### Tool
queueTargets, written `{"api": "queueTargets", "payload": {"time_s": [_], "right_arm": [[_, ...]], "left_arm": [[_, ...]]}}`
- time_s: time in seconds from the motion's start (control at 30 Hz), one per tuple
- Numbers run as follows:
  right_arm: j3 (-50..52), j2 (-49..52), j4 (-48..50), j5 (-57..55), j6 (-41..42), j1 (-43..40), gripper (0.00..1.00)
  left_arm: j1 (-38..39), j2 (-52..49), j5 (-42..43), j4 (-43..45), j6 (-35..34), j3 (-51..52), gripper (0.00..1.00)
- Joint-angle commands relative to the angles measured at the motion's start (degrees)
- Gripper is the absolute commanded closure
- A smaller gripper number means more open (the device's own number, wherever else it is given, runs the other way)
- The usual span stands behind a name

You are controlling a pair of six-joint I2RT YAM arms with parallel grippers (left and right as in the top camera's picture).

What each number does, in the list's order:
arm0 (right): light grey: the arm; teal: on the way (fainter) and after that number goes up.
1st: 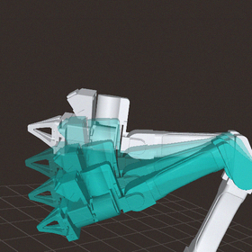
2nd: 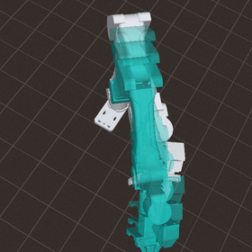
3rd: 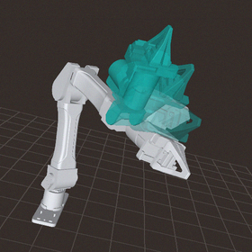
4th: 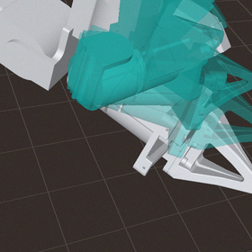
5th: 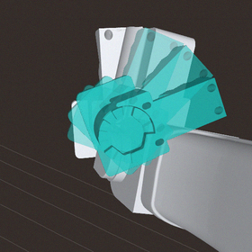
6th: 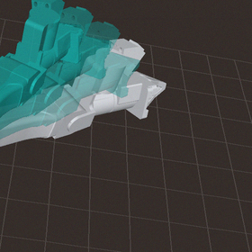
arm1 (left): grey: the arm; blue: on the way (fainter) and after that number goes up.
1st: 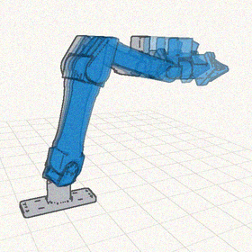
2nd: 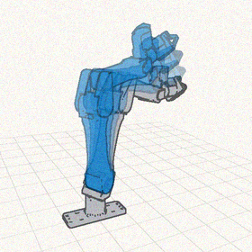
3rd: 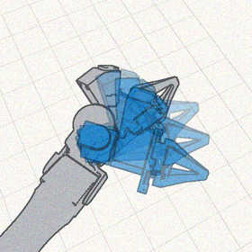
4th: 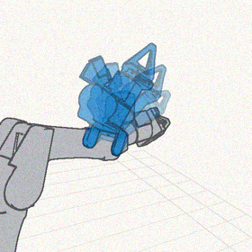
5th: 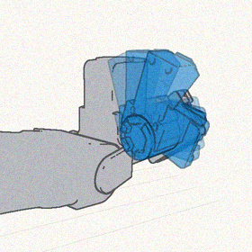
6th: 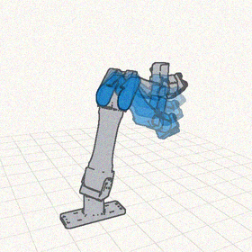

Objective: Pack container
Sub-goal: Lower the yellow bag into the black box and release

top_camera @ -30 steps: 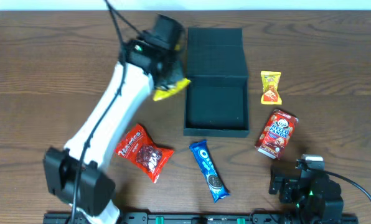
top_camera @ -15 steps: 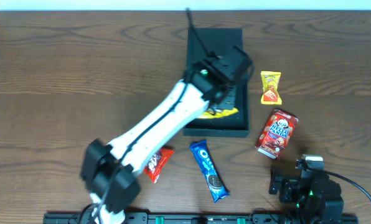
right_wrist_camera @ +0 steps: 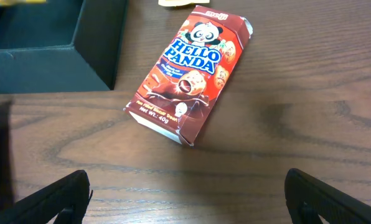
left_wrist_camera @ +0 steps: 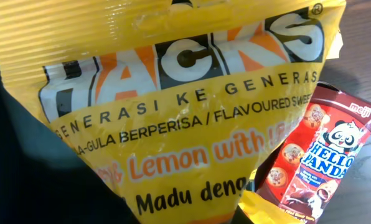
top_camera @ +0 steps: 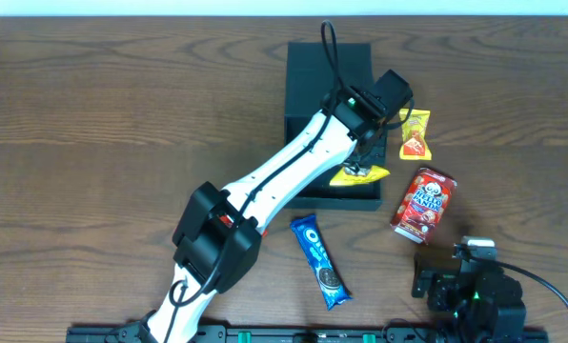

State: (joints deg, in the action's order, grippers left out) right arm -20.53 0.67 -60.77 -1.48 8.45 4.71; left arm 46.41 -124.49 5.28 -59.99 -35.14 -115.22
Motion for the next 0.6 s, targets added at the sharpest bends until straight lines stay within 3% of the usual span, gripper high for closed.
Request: {"api": "queueTargets", "payload": {"time_s": [0.0,0.57], "right_arm": [[0.15,-0.28,-0.28,0.00,-0.83,-0.39,0.01],[0.15,-0.28,-0.31,0.00,-0.83,-0.39,0.01]], "left_arm": [[0.22,-1.75,0.39,-0.04,-2.54,-1.86,0.94],[-0.90,-6.47,0.11,0.48,-4.31,-1.84,0.94]]}}
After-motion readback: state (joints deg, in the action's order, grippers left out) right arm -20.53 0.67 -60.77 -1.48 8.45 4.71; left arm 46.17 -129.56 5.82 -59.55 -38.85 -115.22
